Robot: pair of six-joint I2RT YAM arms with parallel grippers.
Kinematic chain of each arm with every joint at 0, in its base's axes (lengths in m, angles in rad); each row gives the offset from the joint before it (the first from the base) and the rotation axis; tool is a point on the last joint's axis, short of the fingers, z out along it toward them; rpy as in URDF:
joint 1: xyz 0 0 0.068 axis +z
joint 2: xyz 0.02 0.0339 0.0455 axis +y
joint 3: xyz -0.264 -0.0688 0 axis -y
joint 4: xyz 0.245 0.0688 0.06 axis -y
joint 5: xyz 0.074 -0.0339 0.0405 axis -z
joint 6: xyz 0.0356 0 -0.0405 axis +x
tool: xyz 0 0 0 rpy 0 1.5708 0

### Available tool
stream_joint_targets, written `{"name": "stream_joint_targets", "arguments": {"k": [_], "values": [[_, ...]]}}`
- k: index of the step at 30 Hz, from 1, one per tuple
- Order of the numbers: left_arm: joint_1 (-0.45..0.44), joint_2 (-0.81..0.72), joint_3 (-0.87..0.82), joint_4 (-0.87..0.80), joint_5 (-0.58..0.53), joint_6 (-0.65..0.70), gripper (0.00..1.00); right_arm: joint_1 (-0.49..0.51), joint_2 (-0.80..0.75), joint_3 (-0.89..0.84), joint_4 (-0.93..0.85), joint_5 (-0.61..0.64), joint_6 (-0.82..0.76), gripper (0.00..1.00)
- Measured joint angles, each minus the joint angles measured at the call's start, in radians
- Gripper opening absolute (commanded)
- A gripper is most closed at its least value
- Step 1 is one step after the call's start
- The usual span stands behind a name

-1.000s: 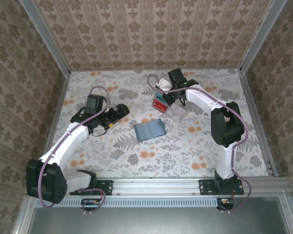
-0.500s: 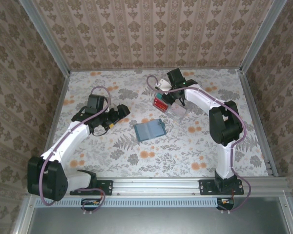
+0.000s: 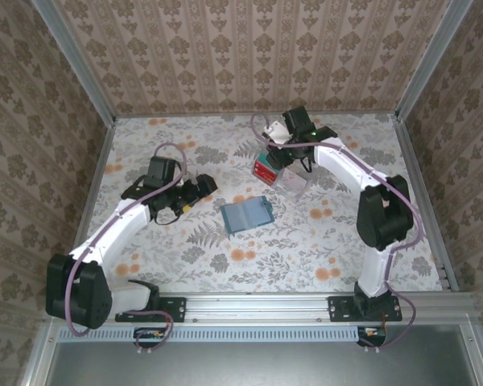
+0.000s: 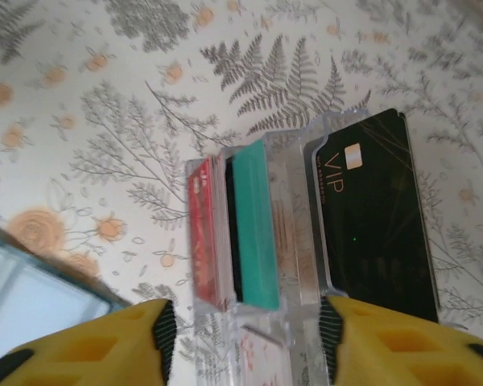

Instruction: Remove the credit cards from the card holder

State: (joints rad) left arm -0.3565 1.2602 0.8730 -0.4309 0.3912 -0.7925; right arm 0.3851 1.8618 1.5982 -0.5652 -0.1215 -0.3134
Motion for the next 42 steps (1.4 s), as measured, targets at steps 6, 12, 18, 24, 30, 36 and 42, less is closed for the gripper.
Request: {"name": "stream_joint_targets", "arguments": {"k": [6, 12, 18, 24, 30, 36, 42], "values": [[-0.079, 0.082, 0.0, 0.032, -0.002, -0.042, 0.79, 0.07, -0.167, -0.15, 0.013, 0.003, 0.235, 0.62], [-0.163, 0.187, 0.0, 0.094, -0.003, -0.095, 0.64, 0.124, -0.196, -0.311, 0.035, -0.021, 0.488, 0.59], [-0.201, 0.286, 0.0, 0.135, -0.005, -0.124, 0.61, 0.137, -0.192, -0.438, 0.07, -0.029, 0.673, 0.59], [-0.205, 0.312, 0.003, 0.132, -0.029, -0.135, 0.6, 0.143, -0.11, -0.447, 0.103, -0.029, 0.756, 0.57], [-0.205, 0.316, 0.006, 0.134, -0.038, -0.151, 0.5, 0.16, -0.016, -0.447, 0.106, -0.044, 0.791, 0.47], [-0.205, 0.355, 0.012, 0.14, -0.037, -0.15, 0.46, 0.177, 0.0, -0.446, 0.106, -0.069, 0.811, 0.42], [-0.203, 0.403, 0.032, 0.121, -0.057, -0.15, 0.44, 0.188, 0.002, -0.446, 0.106, -0.078, 0.819, 0.4]]}}
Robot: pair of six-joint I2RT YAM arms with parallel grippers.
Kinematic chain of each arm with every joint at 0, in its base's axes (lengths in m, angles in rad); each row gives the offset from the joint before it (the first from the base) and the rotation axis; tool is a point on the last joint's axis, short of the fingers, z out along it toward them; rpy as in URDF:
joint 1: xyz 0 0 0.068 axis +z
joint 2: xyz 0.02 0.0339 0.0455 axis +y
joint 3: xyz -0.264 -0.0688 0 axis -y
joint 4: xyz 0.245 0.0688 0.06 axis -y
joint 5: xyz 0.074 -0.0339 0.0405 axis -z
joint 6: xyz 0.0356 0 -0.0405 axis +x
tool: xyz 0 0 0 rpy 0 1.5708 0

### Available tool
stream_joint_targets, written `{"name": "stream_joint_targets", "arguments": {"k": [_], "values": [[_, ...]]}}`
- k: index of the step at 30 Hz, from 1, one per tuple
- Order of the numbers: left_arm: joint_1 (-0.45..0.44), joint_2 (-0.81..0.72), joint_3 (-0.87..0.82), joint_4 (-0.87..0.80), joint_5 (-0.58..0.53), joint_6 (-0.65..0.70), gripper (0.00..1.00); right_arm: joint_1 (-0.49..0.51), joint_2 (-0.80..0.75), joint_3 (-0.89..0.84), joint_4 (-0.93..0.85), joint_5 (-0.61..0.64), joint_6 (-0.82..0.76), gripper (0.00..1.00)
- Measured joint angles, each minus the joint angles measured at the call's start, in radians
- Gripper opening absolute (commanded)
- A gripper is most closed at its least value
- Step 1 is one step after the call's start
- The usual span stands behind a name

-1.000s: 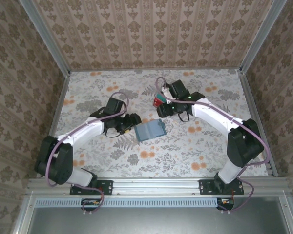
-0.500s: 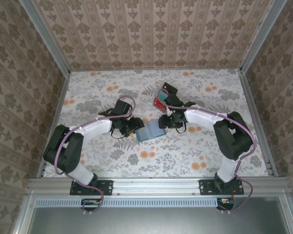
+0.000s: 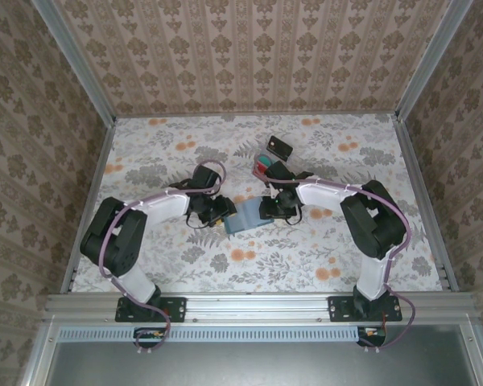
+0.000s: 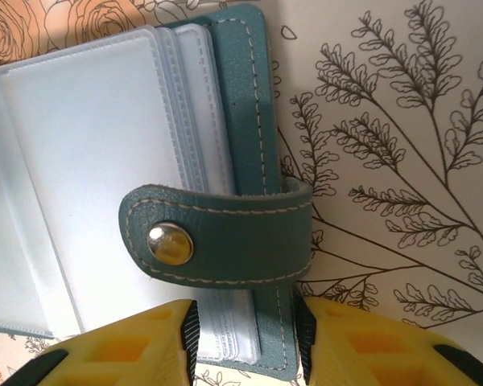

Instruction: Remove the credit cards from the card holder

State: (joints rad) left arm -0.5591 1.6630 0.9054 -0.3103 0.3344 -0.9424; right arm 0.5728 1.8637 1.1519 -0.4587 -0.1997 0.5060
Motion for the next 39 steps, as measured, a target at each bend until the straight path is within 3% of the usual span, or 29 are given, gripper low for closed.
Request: {"name": "stream_joint_targets", "arguments": {"k": [9, 18, 21, 24, 30, 37, 39], "values": [[0.017, 0.011, 0.0, 0.01, 0.0, 0.004, 0.3, 0.026, -0.002, -0.023, 0.034, -0.061, 0.044, 0.37], [0.018, 0.033, 0.001, 0.055, 0.061, 0.016, 0.3, 0.027, -0.006, -0.033, 0.06, -0.082, 0.075, 0.37], [0.018, 0.033, 0.002, 0.056, 0.071, 0.027, 0.32, 0.031, -0.013, -0.04, 0.064, -0.089, 0.08, 0.42], [0.026, 0.03, 0.011, 0.04, 0.072, 0.047, 0.39, 0.034, -0.069, -0.071, 0.066, -0.078, 0.096, 0.54], [0.087, -0.055, 0.064, -0.089, 0.024, 0.115, 0.68, 0.029, -0.328, -0.1, 0.045, 0.052, 0.125, 0.7], [0.258, -0.219, 0.13, -0.242, -0.114, 0.217, 0.92, -0.078, -0.613, -0.135, 0.03, 0.314, 0.097, 0.83], [0.306, -0.251, 0.134, -0.272, -0.169, 0.243, 1.0, -0.134, -0.683, -0.171, 0.043, 0.398, 0.066, 0.99]]}}
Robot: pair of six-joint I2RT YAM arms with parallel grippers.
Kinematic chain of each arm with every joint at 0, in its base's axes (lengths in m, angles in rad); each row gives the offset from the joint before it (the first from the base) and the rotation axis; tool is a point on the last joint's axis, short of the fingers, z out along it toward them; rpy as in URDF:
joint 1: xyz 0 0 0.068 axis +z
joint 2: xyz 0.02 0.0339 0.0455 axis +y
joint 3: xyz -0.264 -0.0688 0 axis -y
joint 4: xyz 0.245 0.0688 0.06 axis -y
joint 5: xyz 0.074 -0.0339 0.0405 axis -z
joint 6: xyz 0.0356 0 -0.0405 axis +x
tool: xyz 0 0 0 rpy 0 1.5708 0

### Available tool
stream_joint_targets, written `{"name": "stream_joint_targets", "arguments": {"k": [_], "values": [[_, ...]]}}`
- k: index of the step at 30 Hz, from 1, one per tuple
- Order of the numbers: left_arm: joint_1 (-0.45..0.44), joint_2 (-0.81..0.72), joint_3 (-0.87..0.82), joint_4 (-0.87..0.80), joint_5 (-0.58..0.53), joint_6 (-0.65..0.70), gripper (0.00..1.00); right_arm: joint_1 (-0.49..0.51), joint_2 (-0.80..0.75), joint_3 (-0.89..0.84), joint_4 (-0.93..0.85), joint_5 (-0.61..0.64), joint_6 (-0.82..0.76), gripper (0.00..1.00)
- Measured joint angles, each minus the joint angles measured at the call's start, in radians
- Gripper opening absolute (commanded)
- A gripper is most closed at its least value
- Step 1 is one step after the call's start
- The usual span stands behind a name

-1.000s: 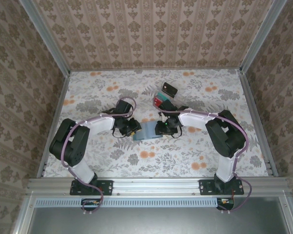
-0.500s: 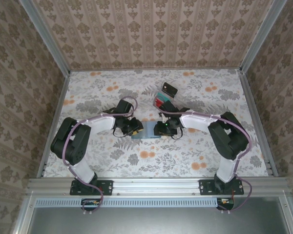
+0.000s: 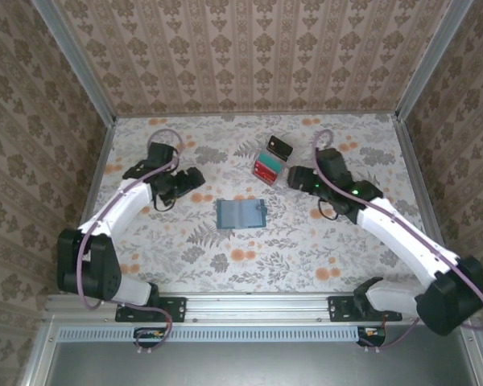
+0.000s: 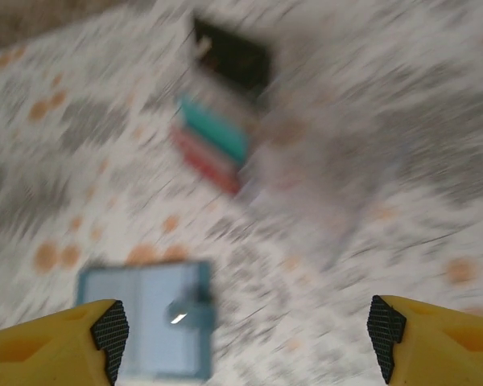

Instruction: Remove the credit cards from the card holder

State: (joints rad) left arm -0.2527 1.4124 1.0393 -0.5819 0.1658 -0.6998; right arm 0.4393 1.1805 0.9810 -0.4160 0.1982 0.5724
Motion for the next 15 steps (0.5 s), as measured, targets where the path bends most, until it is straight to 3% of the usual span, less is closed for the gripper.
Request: {"name": "stream_joint_targets", "arguments": {"k": [7, 15], "values": [[0.103, -0.092, -0.003, -0.023, -0.237, 0.095, 1.0, -0.098, -0.081, -0.063, 0.116, 0.295, -0.148, 1.0], [0.114, -0.195, -0.168, 0.173, -0.504, 0.247, 1.0, -0.231, 0.039, -0.105, 0.248, 0.421, -0.244, 1.0]]}}
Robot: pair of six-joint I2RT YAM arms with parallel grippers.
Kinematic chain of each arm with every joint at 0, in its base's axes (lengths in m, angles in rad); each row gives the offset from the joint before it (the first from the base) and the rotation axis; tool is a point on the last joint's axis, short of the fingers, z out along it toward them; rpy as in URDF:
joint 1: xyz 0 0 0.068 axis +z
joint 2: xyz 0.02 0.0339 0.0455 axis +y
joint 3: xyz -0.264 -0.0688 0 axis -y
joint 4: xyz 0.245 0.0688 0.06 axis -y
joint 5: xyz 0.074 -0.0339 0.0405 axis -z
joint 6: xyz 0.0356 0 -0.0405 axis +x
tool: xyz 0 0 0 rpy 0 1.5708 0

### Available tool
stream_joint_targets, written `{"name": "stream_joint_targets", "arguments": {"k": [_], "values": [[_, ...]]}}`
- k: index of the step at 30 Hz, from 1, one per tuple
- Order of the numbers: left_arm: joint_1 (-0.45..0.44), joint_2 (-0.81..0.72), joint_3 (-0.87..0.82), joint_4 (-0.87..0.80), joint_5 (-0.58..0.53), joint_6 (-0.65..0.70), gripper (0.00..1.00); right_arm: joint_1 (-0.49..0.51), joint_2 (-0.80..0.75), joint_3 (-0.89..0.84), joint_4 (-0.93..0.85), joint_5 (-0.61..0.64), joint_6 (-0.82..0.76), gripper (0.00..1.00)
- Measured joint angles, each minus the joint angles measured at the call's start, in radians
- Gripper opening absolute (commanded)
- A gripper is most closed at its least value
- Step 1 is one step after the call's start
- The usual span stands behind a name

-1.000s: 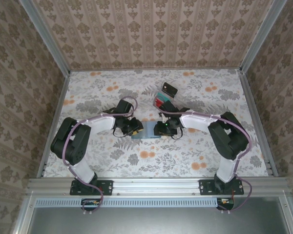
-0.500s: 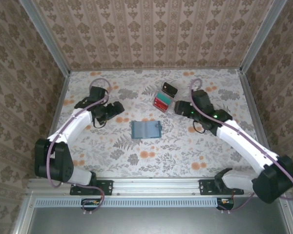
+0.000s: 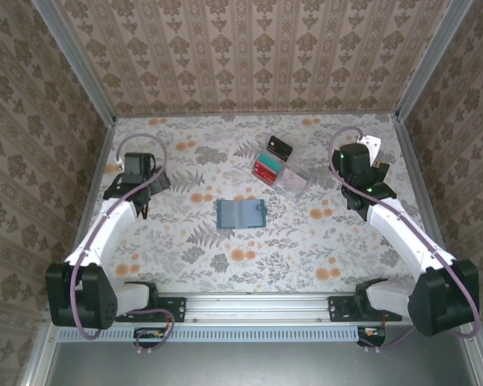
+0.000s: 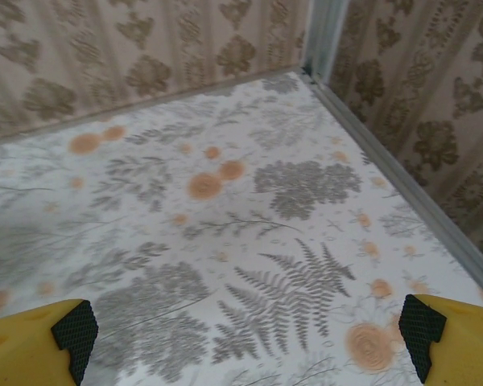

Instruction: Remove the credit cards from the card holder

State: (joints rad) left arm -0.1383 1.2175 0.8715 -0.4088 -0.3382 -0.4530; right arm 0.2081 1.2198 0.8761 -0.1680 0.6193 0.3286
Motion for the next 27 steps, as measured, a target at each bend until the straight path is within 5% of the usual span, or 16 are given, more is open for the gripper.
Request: {"name": "stream_joint_targets", "arguments": {"k": [5, 11, 19, 27], "values": [[0.004, -0.033, -0.119, 0.147, -0.138, 0.112, 1.0, -0.045, 0.042, -0.134, 0.138, 0.002, -0.063, 1.0], [0.029, -0.011, -0.28, 0.393, -0.179, 0.245, 1.0, -0.064, 0.106, -0.24, 0.301, 0.027, -0.1, 1.0], [0.038, 0.006, -0.485, 0.803, -0.068, 0.41, 1.0, -0.086, 0.142, -0.451, 0.674, -0.04, -0.196, 1.0], [0.061, 0.072, -0.557, 1.093, 0.066, 0.485, 1.0, -0.123, 0.221, -0.476, 0.907, -0.194, -0.242, 1.0]]}}
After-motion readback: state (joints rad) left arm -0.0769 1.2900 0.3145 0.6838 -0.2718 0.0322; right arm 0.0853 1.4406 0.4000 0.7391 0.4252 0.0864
